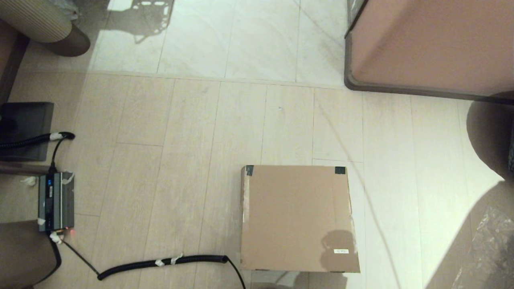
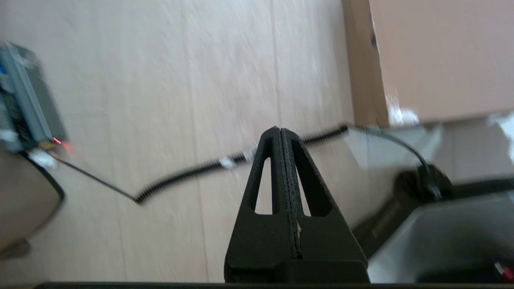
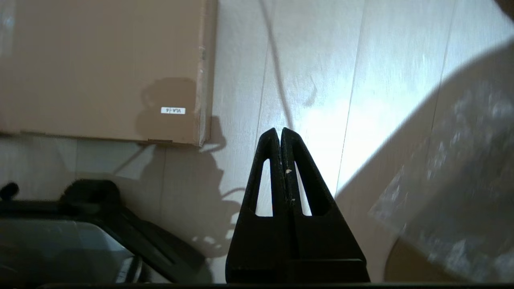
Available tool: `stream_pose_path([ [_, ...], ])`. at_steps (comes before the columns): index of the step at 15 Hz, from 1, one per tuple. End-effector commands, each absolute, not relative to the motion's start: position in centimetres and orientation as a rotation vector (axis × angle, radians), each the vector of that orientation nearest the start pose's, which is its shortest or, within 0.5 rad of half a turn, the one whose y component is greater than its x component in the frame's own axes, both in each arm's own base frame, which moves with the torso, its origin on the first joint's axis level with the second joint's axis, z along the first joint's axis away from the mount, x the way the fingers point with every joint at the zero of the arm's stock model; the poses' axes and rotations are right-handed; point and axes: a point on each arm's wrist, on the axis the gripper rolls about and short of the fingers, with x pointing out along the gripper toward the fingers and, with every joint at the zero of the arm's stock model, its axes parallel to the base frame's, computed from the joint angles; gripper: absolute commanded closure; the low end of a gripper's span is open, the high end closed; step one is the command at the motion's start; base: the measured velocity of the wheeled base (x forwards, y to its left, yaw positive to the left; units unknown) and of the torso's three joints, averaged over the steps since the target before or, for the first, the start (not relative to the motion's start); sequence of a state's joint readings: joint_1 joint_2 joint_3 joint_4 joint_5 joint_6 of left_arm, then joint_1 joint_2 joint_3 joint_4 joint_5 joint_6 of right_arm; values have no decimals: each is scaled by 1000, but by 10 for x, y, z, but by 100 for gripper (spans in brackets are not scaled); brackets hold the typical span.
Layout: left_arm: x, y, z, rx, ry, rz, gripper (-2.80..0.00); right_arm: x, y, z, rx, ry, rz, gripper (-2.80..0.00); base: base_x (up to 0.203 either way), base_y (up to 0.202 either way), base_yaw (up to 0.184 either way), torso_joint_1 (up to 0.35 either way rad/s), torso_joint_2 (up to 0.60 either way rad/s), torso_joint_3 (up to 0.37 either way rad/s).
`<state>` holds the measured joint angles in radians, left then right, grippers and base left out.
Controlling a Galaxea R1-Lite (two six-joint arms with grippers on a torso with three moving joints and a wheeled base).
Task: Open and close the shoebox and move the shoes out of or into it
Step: Open the shoe box
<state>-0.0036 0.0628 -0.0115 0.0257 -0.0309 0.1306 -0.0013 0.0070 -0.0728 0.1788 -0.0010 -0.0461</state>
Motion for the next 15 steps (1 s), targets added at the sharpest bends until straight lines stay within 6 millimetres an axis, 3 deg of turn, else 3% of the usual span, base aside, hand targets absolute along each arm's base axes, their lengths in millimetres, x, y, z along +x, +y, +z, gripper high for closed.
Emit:
stream_pose_path([
  [1, -24, 0, 76, 129, 9, -30, 0, -26, 1, 77, -109, 53, 44, 0, 0, 0, 0, 0, 0, 0],
  [11, -24, 0, 76, 72, 10, -16, 0, -23, -1, 75, 101, -1, -32, 0, 0, 0, 0, 0, 0, 0],
  [15, -24, 0, 76, 89, 10, -19, 0, -23, -1, 75, 88, 0, -37, 0, 0, 0, 0, 0, 0, 0],
])
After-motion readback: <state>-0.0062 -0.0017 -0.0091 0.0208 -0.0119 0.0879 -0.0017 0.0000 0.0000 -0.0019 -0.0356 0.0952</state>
